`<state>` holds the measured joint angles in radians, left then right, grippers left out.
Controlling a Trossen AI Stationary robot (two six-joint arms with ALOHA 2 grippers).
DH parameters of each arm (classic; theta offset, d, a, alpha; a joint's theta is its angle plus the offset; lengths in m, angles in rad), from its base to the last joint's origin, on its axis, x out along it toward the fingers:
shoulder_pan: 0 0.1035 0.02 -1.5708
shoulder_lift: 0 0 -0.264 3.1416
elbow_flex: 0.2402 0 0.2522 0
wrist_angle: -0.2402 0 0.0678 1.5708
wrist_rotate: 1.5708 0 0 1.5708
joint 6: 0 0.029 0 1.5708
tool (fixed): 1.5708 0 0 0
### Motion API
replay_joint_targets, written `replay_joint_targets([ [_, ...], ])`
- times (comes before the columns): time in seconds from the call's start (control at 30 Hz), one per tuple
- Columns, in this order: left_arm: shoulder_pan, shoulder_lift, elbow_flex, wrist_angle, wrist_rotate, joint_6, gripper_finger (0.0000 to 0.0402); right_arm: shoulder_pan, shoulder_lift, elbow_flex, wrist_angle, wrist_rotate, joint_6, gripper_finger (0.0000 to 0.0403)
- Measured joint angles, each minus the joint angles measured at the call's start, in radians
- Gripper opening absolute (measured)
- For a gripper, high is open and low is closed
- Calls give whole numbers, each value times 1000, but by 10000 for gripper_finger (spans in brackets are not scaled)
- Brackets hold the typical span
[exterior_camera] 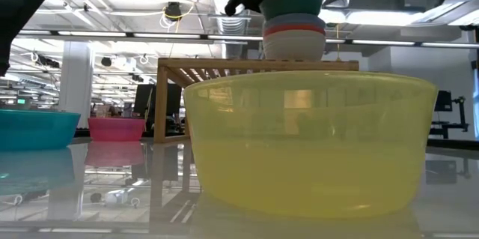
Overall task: Place and stack bowls onto a shelf
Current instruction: Stack the large dark green bowl on the stack bowls on the shelf
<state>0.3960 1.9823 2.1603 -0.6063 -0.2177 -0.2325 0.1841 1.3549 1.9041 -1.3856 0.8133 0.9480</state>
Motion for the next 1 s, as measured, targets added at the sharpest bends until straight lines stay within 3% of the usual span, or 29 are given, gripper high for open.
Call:
replay_joint_targets([
  [0.3,7,0,-3,-21,29,29,8,0,-1,0,3,-4,13,249],
  [0.73,10,0,-3,-14,16,-34,158,29,-1,0,13,-6,15,249],
  [0.87,12,0,4,-18,-36,-51,174,42,-1,0,13,-6,15,249],
  [1.0,29,4,-4,-67,-21,-123,167,45,-1,0,13,-6,15,249],
])
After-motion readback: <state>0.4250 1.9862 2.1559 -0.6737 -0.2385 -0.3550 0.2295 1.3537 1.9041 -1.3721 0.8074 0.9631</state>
